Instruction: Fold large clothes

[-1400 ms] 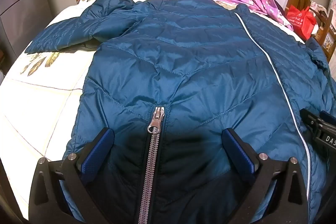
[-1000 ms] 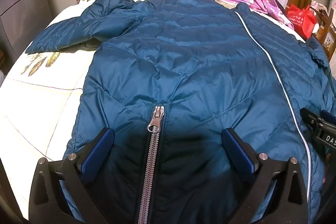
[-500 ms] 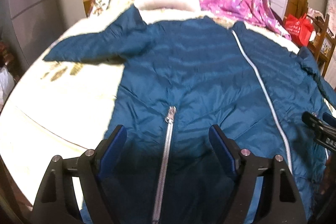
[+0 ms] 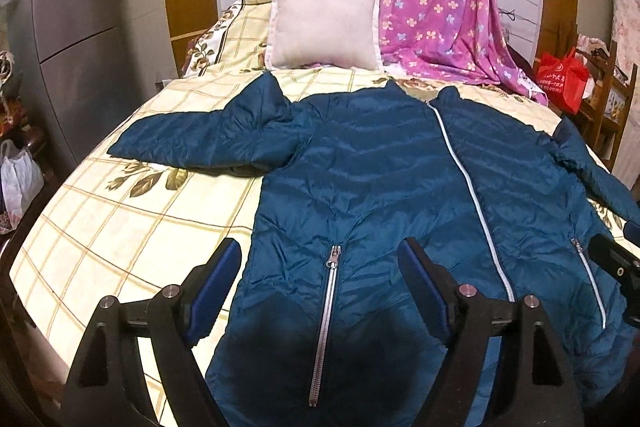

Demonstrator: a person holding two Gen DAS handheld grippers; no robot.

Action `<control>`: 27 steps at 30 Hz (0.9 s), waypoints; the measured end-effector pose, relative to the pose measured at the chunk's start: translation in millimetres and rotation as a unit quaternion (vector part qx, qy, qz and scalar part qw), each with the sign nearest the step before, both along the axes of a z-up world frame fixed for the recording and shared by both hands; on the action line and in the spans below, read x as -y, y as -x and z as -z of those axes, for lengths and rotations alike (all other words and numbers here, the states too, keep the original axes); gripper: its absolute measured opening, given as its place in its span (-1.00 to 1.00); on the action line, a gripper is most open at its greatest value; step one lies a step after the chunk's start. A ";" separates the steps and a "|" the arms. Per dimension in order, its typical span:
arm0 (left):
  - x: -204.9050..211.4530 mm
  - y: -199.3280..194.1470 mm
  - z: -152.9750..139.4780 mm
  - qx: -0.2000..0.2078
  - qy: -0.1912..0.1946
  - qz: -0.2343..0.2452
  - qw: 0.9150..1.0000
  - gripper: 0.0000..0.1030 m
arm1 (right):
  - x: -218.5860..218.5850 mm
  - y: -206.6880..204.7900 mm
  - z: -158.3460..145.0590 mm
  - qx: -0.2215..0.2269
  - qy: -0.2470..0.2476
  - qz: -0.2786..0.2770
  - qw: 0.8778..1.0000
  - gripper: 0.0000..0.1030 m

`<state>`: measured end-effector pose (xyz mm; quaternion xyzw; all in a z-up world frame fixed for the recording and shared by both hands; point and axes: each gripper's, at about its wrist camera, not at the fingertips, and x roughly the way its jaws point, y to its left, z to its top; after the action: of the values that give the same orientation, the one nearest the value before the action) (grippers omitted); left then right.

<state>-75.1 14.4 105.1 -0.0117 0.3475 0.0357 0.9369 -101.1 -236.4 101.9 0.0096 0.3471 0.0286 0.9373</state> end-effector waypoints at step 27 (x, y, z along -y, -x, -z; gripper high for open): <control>2.2 -16.0 5.0 -0.017 0.032 0.001 0.999 -0.45 | -1.2 -22.3 9.1 0.010 0.022 0.050 0.998 0.99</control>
<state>-59.1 12.2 100.1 -0.0403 0.3647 0.0236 0.9300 -78.8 -235.2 92.8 0.0064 0.3373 -0.0259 0.9410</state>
